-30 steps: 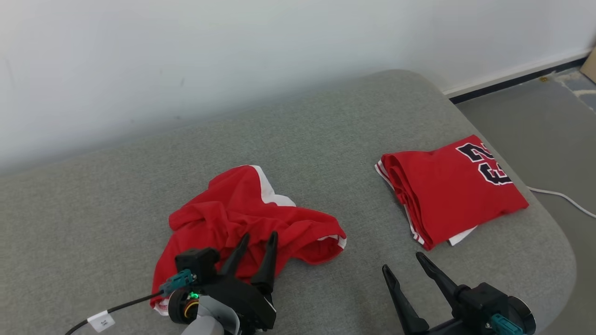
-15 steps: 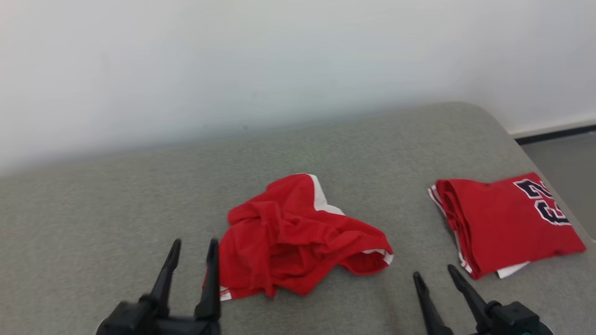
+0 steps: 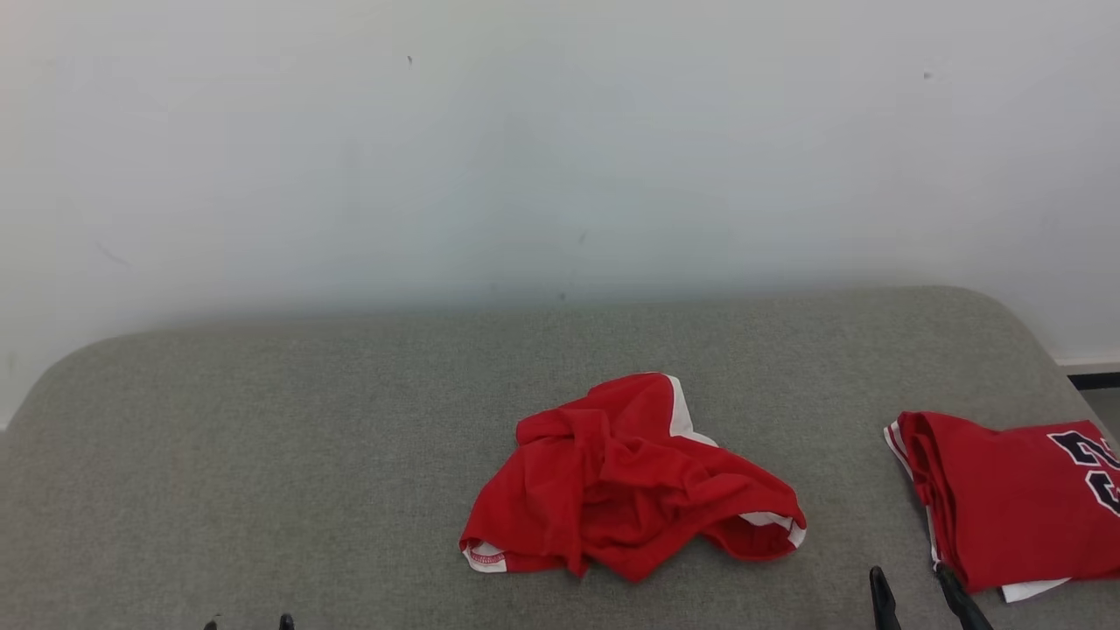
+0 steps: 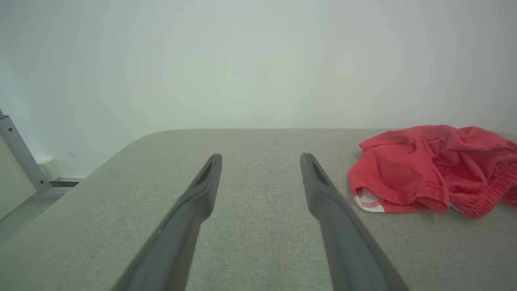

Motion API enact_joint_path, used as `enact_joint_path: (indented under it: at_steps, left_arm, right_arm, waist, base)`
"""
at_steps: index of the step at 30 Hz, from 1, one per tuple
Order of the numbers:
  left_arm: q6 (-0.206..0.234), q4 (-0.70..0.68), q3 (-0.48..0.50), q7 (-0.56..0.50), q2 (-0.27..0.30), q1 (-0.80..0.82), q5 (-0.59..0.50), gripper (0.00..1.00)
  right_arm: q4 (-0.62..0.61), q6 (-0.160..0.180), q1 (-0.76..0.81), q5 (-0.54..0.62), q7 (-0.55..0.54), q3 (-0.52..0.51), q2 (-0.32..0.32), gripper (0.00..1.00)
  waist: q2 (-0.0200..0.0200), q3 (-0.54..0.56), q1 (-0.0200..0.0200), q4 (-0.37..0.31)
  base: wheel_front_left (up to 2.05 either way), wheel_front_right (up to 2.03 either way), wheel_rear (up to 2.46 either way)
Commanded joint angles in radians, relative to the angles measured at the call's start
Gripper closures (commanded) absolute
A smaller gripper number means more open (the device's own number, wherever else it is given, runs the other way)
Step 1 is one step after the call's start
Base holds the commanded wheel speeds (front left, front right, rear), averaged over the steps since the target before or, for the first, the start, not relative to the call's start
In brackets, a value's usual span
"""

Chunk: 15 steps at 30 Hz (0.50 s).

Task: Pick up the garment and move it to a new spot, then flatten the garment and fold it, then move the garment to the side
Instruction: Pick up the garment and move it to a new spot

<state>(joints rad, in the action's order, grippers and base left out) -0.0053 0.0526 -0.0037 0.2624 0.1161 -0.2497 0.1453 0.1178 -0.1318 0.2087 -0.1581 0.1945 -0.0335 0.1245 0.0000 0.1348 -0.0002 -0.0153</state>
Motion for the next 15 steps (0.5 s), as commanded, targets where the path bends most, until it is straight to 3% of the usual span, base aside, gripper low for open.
enact_joint_path:
  at_steps: [1,15]
  left_arm:
    - [-0.005,0.006,0.004,0.002,0.003,-0.023,-0.011,0.0]
    - [-0.037,0.067,0.016,0.002,-0.006,-0.046,-0.019,0.0]
  right_arm:
    - [0.008,0.002,0.011,0.011,0.004,-0.005,0.0,0.0]
    - [0.053,0.002,0.007,0.015,-0.024,0.019,0.006,0.0]
  waist:
    - [0.0,0.015,0.0002,0.01]
    - [0.0,0.014,0.0002,-0.017]
  base:
    - [0.0,0.0,0.0]
    - [0.0,0.0,0.0]
